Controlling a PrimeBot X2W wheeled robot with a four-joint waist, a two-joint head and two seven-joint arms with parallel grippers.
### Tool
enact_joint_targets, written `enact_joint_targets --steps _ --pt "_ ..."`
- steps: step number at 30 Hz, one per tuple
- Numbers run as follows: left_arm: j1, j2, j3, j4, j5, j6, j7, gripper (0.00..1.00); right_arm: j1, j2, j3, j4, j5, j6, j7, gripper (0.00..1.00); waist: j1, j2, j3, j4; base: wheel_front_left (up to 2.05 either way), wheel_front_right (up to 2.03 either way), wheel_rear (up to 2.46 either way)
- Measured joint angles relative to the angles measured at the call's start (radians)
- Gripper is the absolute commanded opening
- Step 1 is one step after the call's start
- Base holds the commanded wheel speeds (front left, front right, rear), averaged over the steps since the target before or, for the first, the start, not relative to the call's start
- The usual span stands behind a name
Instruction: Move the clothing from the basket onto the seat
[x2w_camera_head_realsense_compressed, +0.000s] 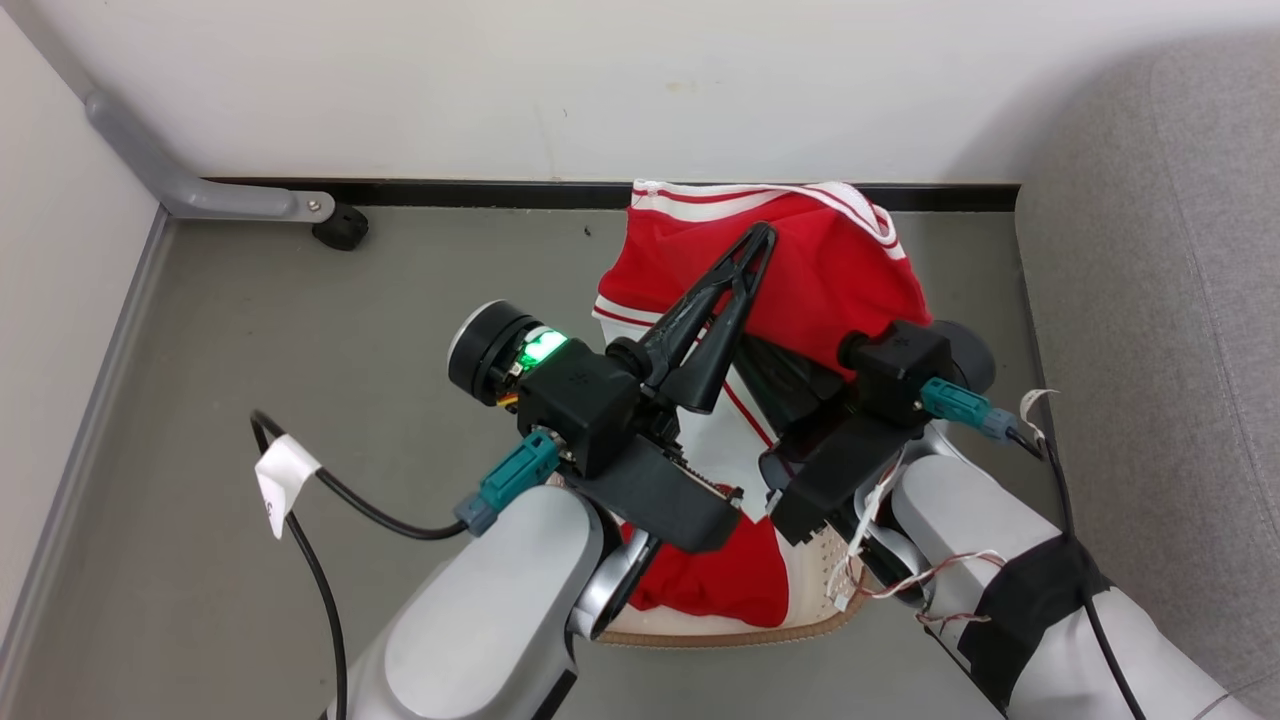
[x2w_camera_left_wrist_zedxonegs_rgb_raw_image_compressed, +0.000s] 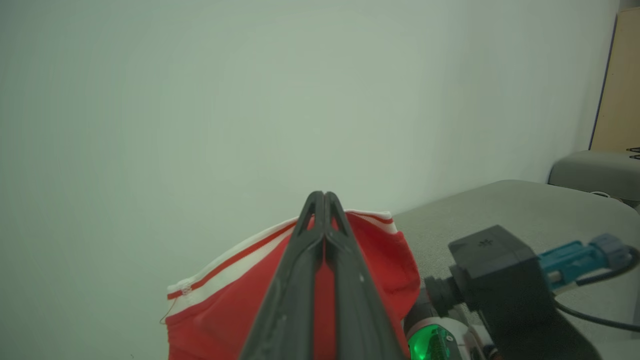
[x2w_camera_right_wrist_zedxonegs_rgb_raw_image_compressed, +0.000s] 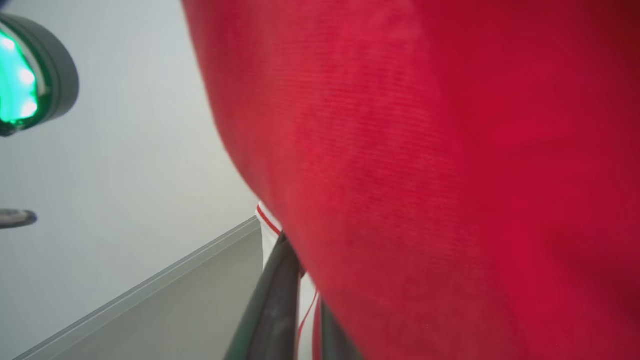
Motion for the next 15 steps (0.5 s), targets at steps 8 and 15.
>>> enact_joint_targets --steps 8,15 --pt "0.000 0.000 0.022 0.031 -0.008 0.000 0.000 0.00 0.018 0.004 -0.003 -0.010 0.000 0.000 0.000 0.00 0.0000 0.0000 0.004 -0.007 0.00 0.00 0.00" --pt "0.000 0.000 0.043 0.068 -0.009 0.000 0.000 0.00 0.064 0.005 0.029 -0.054 0.000 0.000 0.000 0.00 0.0000 0.0000 0.006 -0.016 0.00 0.00 0.00"
